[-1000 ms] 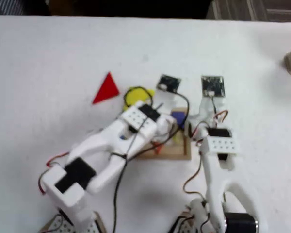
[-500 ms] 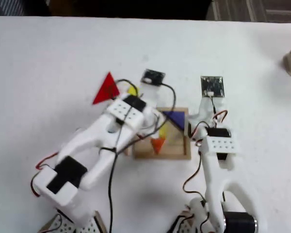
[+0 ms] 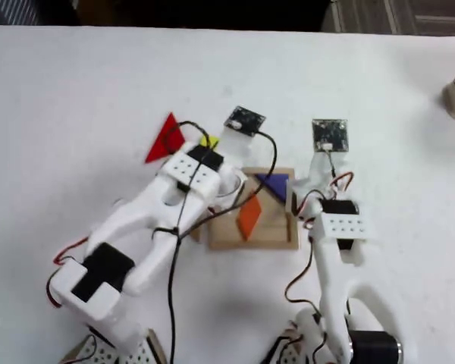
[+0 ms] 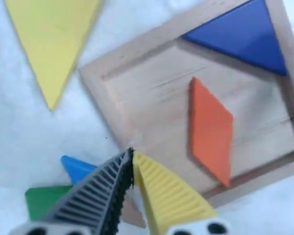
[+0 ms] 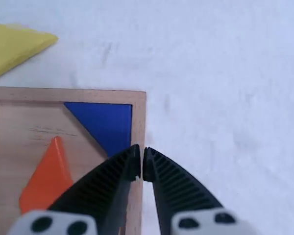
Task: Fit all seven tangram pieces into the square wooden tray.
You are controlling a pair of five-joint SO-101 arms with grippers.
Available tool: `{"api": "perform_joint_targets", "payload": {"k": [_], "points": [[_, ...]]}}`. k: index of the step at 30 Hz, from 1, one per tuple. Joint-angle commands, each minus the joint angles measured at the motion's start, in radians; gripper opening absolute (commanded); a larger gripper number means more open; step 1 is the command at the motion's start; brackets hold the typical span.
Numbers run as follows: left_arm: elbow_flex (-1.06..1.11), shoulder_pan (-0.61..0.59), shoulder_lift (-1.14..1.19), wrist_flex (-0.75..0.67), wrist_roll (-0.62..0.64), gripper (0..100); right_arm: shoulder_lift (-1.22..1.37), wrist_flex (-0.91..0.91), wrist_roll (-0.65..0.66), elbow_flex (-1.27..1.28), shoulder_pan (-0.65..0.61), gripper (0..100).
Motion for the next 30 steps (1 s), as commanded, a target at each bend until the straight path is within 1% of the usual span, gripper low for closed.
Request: {"api": "perform_joint_targets", "payload": {"k": [1,4,8,10,13,16,18,20,25,28,30], "points": [[-0.058,-0.094,-0.036,-0.018,-0.005,2,-0.053,-0.008,0.005,-0.068,-0.045,1.9],[-0.058,-0.200,-0.064,-0.028,-0.006,2,-0.056,0.025,0.005,-0.075,-0.074,1.9],[-0.046,-0.358,-0.070,-0.147,-0.006,2,-0.104,0.148,0.005,-0.109,-0.140,1.9],[-0.046,-0.417,-0.058,-0.193,-0.006,2,-0.147,0.183,0.005,-0.103,-0.186,1.9],[-0.048,-0.467,-0.042,-0.236,-0.006,2,-0.170,0.185,0.005,-0.092,-0.254,1.9],[-0.048,-0.487,-0.041,-0.245,-0.006,2,-0.168,0.131,-0.011,-0.077,-0.295,1.9],[-0.048,-0.489,-0.039,-0.249,-0.006,2,-0.162,0.096,-0.069,-0.051,-0.320,1.9],[-0.048,-0.489,-0.038,-0.249,-0.006,2,-0.137,0.035,-0.097,-0.011,-0.375,1.9],[-0.048,-0.489,-0.038,-0.249,-0.006,2,-0.012,-0.097,-0.026,0.028,-0.487,1.9],[-0.048,-0.489,-0.036,-0.249,-0.006,2,0.104,-0.139,0.038,0.020,-0.492,1.9],[-0.048,-0.489,-0.036,-0.249,-0.006,2,0.151,-0.133,0.061,0.005,-0.473,1.9]]}}
